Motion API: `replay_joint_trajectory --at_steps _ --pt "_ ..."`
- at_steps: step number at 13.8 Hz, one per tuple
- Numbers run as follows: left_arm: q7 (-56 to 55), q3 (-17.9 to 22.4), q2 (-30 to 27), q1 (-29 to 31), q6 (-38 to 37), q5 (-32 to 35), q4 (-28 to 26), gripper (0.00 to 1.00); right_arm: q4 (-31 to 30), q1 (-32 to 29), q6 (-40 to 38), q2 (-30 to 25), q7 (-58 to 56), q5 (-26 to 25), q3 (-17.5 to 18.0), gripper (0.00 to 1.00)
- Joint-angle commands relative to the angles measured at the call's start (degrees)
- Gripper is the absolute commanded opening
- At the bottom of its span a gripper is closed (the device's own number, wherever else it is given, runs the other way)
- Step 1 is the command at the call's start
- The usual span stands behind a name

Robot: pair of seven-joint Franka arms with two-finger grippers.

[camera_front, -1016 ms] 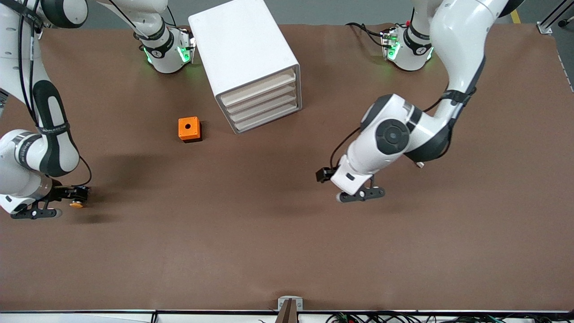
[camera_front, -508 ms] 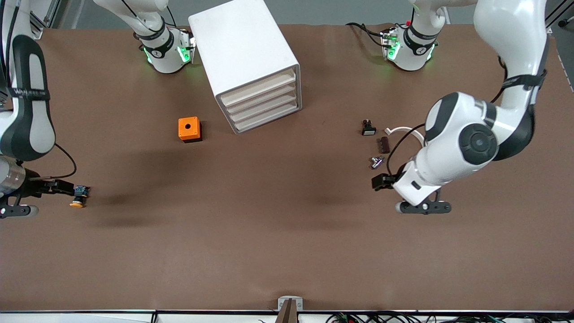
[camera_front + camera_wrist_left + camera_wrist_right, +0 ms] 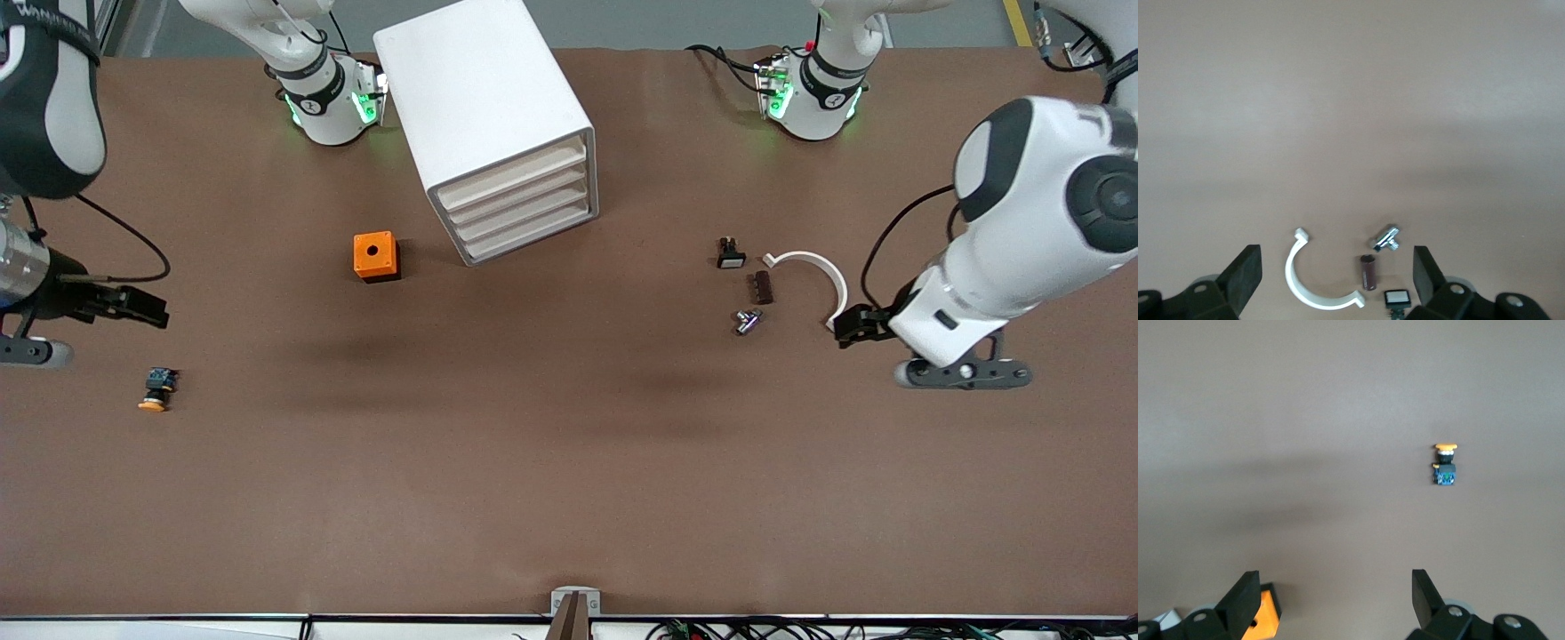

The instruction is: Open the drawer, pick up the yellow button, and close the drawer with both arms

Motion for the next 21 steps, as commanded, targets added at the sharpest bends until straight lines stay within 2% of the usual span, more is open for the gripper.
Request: replay_joint_trajectory --at_steps 1,6,11,15,21 --pt "0.59 3.02 -6.72 -0.27 -1.12 -2.67 -4.25 1.00 3.53 -0.36 -2.65 0.38 -0.12 0.88 -0.32 1.00" --pt "-0.20 6.19 -14.11 -0.45 -4.65 -4.36 -7.15 1.00 8.11 -0.89 -7.66 0.47 -0.13 1.23 -0.76 1.00" --pt "1.03 6.20 -20.09 -0.27 -4.82 -4.53 -12.07 1.00 8.72 -0.80 -9.60 0.47 0.05 1.41 -0.76 1.00" --pt "4.98 6.28 -20.10 0.78 -5.18 -6.64 -11.99 1.00 9.87 -0.45 -9.43 0.82 0.22 1.58 -0.67 1.00" --pt "4.81 7.87 -19.84 0.08 -5.26 -6.55 -11.55 1.00 9.96 -0.27 -8.90 0.47 -0.13 2.20 0.20 1.00"
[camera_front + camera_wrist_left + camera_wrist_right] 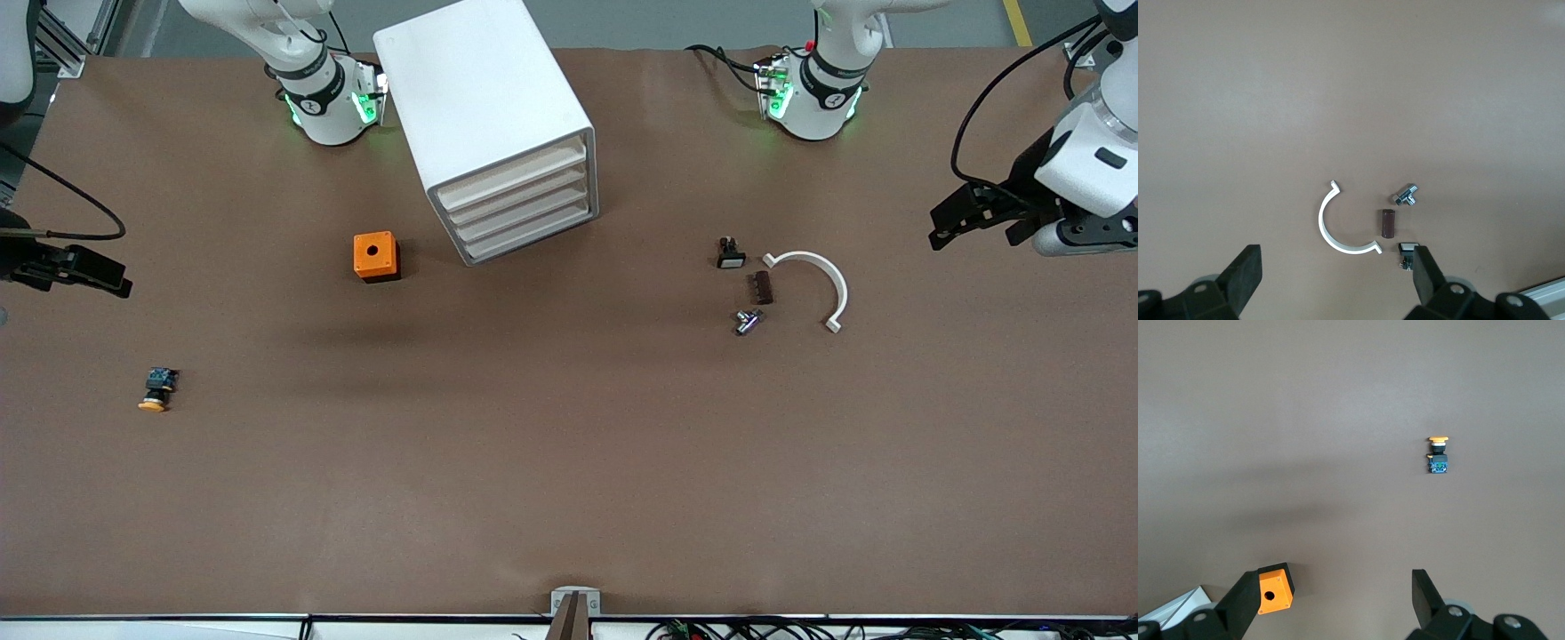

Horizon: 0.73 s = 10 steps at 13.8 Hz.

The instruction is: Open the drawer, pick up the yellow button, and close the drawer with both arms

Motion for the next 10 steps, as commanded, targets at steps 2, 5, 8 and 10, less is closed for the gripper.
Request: replay_joint_trajectory --at_steps 2,5,8,10 --pt "1.03 0.26 0.34 -0.39 -0.16 -0.79 0.69 1.00 1.54 -1.53 -0.52 0.72 -0.10 1.37 2.12 1.00" --pt "1.46 1.05 1.05 -1.62 -0.16 -0.44 1.40 1.00 1.54 -2.68 0.44 0.80 -0.10 1.99 2.83 1.00" --pt "1.82 1.14 1.05 -1.71 -0.16 -0.17 2.02 1.00 1.63 -4.34 1.15 0.72 -0.10 2.96 2.92 1.00" --pt "1.47 1.23 1.05 -1.62 -0.07 -0.17 1.93 1.00 1.54 -5.05 1.15 0.63 -0.10 2.87 2.74 1.00"
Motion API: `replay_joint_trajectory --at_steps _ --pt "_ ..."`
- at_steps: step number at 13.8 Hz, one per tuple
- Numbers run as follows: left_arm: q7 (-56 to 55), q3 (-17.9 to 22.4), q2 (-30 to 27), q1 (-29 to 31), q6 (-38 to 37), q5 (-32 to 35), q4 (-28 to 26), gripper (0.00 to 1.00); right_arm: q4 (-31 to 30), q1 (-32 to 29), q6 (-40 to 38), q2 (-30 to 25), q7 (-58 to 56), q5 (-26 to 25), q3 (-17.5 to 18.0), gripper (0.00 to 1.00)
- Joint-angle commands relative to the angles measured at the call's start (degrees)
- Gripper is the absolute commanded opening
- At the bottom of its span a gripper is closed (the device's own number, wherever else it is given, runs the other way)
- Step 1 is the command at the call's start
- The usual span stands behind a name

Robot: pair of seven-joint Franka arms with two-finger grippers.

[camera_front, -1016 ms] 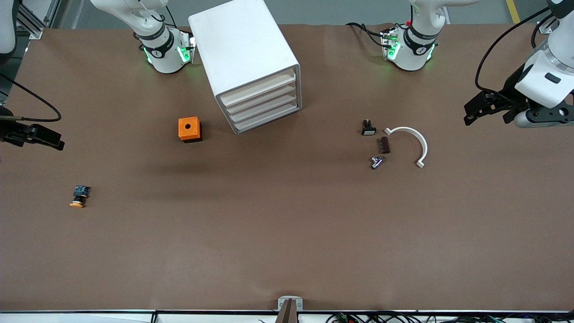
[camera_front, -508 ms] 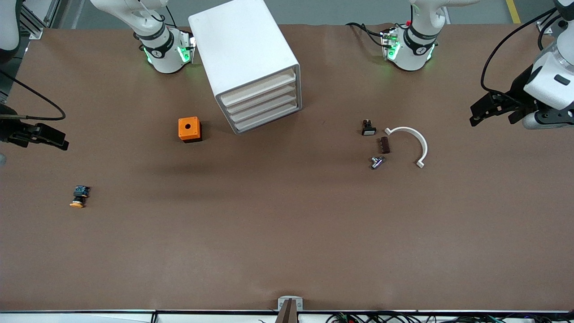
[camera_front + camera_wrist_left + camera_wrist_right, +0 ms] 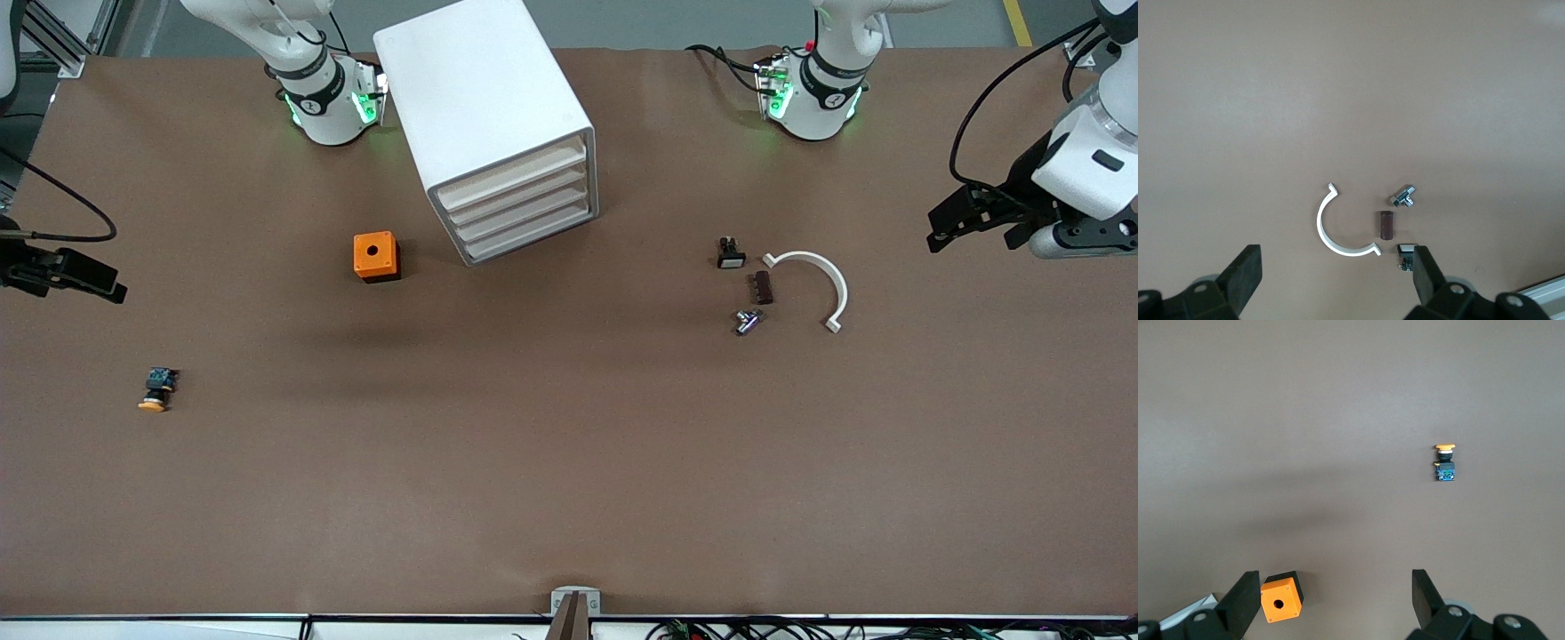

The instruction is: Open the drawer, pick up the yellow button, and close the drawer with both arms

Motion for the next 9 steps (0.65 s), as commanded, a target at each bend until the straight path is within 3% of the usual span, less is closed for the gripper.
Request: replay_joint_trajectory --at_steps 1,9 --pt "1.05 0.98 0.42 -0.78 -0.21 -0.17 1.11 1.00 1.36 -2.76 -0.36 0.45 0.07 1.13 1.03 1.00" --pt "0.78 0.89 0.33 -0.69 -0.04 -0.17 1.28 1.00 -1.63 -0.75 -1.24 -4.55 0.78 1.39 -1.78 1.00"
